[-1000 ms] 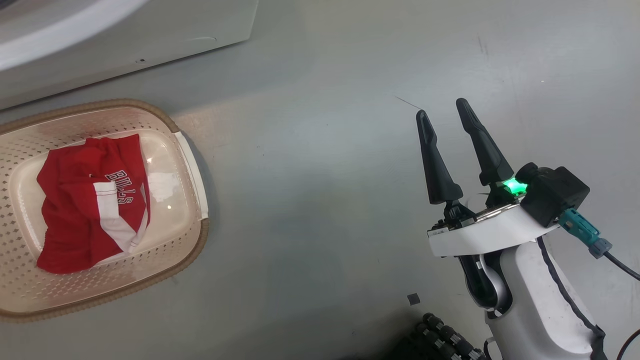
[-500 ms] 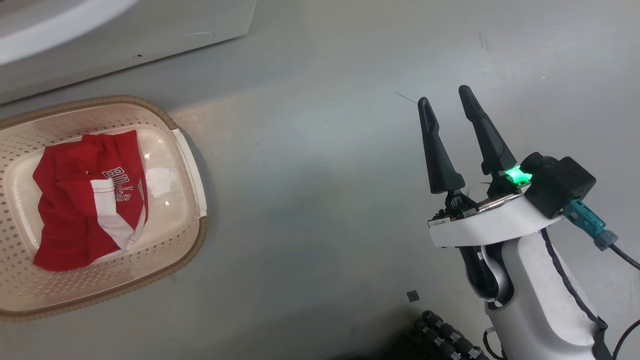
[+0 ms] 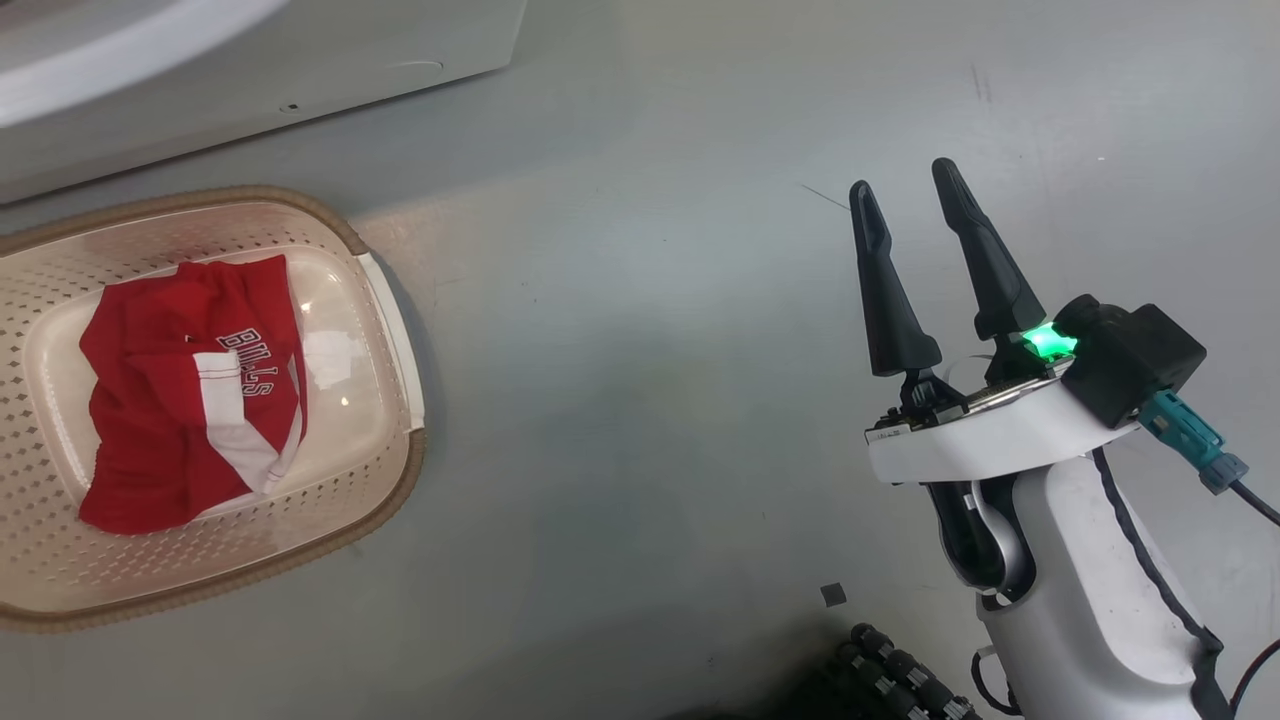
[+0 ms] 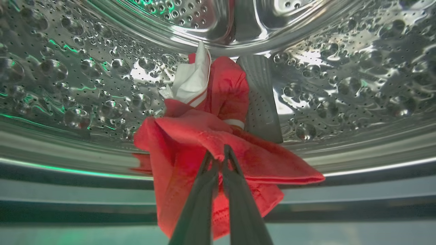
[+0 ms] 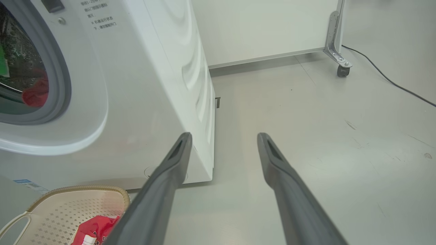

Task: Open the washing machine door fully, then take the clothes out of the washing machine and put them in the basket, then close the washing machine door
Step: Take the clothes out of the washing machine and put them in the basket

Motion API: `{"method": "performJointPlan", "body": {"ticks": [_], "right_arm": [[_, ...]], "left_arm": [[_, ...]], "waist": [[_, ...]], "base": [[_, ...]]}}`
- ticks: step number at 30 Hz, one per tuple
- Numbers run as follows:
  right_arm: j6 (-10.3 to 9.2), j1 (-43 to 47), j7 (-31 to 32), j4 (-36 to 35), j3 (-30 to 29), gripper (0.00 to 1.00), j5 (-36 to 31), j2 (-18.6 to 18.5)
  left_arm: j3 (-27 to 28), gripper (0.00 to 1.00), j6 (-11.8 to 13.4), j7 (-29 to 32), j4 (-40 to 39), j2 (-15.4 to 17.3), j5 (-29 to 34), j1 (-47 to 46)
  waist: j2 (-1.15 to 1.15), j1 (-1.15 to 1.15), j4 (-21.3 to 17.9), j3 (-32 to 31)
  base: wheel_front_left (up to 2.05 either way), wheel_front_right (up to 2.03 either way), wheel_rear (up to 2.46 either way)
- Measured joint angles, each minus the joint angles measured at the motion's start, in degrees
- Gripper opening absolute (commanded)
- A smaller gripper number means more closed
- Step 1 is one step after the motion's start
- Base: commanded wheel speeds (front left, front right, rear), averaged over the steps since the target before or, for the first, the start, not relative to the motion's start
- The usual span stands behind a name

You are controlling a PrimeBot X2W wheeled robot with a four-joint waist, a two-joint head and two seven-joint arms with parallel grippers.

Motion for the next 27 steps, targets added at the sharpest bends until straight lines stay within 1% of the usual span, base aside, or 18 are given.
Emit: {"method": "performJointPlan", "body": {"ticks": [2,4,9,15,19,23,27], "right_arm": [[0.0,-0.1,0.0,0.1,-0.2,1.0,0.0,0.0],[0.0,-0.1,0.0,0.2,-0.7,1.0,-0.3,0.0],[0.0,-0.1,0.0,0.4,-1.3,1.0,-1.2,0.0],[0.0,-0.1,0.0,0.5,-2.0,1.0,-2.4,0.0],[0.0,-0.1,0.0,0.7,-2.4,1.0,-3.2,0.0],[0.0,0.0,0.0,0.8,-2.8,1.0,-3.8,0.0],[0.0,0.2,0.0,0.9,-3.2,1.0,-4.6,0.0]], "left_arm": [[0.3,0.0,0.0,-1.0,-0.5,-0.4,-0.4,0.0],[0.3,0.0,-0.8,-2.3,-1.1,-1.0,-1.1,0.0],[1.5,0.0,-1.9,-5.8,-2.2,-3.7,-3.6,0.1],[2.4,0.0,-3.1,-10.1,-3.7,-4.2,-4.8,1.9],[2.2,0.0,-4.0,-13.2,-4.6,-5.6,-5.0,4.8],[2.0,0.0,-4.9,-16.3,-6.2,-6.2,-5.1,6.7],[1.7,0.0,-5.3,-19.5,-8.0,-7.2,-5.1,9.0]], "waist": [[0.0,0.0,0.2,-0.1],[0.0,0.0,0.5,-0.2],[0.0,0.0,1.4,-0.8],[0.0,0.0,2.5,-2.0],[0.0,0.0,3.3,-2.9],[0.0,0.0,4.1,-3.9],[0.0,0.0,5.0,-5.1]], "base": [[0.0,0.0,0.0],[0.0,0.0,0.0],[0.0,0.0,0.0],[0.0,0.0,0.0],[0.0,0.0,0.0],[0.0,0.0,0.0],[0.0,0.0,0.0]]}}
